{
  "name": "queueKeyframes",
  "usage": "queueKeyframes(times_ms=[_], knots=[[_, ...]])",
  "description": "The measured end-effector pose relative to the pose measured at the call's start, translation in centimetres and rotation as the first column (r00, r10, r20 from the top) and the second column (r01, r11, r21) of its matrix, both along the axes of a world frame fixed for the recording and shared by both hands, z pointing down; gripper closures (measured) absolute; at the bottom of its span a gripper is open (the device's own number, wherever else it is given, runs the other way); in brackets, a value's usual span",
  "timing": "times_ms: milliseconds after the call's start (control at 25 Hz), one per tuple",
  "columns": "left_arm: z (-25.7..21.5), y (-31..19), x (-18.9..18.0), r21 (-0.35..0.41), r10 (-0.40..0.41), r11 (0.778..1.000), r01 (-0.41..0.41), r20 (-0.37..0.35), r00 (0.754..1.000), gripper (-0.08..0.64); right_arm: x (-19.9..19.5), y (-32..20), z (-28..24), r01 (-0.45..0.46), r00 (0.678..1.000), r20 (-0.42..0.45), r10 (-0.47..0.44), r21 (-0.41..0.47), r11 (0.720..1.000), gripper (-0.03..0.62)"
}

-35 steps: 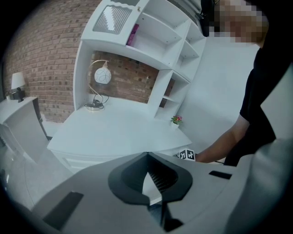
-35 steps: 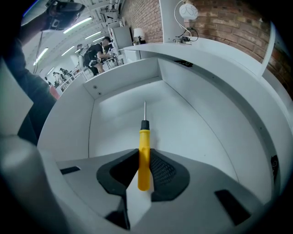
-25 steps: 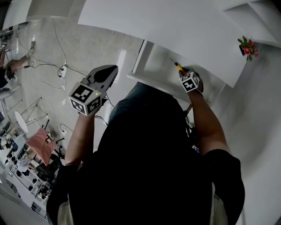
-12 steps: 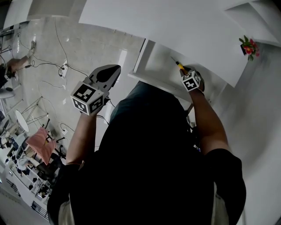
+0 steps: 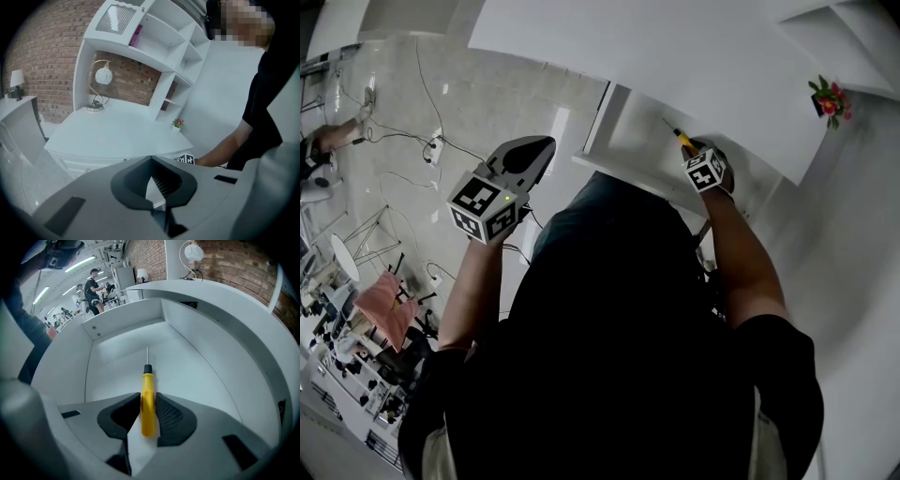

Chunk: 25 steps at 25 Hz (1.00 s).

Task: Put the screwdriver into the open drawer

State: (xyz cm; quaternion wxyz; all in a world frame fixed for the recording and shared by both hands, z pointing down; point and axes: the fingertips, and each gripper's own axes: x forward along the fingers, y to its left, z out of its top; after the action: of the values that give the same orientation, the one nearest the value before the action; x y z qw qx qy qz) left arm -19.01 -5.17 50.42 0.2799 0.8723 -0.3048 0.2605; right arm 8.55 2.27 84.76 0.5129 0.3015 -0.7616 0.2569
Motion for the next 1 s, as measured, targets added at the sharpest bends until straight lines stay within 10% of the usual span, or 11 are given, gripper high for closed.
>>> queueKeyframes(times_ms=[1000], knots=[[-4.0, -0.9, 2.3, 0.079, 0.057, 0.995, -0.056, -0.009, 0.998, 0.545, 1.3, -0.3, -5.0, -0.055, 0.998, -0.002, 0.055, 0.063, 0.997, 0.46]])
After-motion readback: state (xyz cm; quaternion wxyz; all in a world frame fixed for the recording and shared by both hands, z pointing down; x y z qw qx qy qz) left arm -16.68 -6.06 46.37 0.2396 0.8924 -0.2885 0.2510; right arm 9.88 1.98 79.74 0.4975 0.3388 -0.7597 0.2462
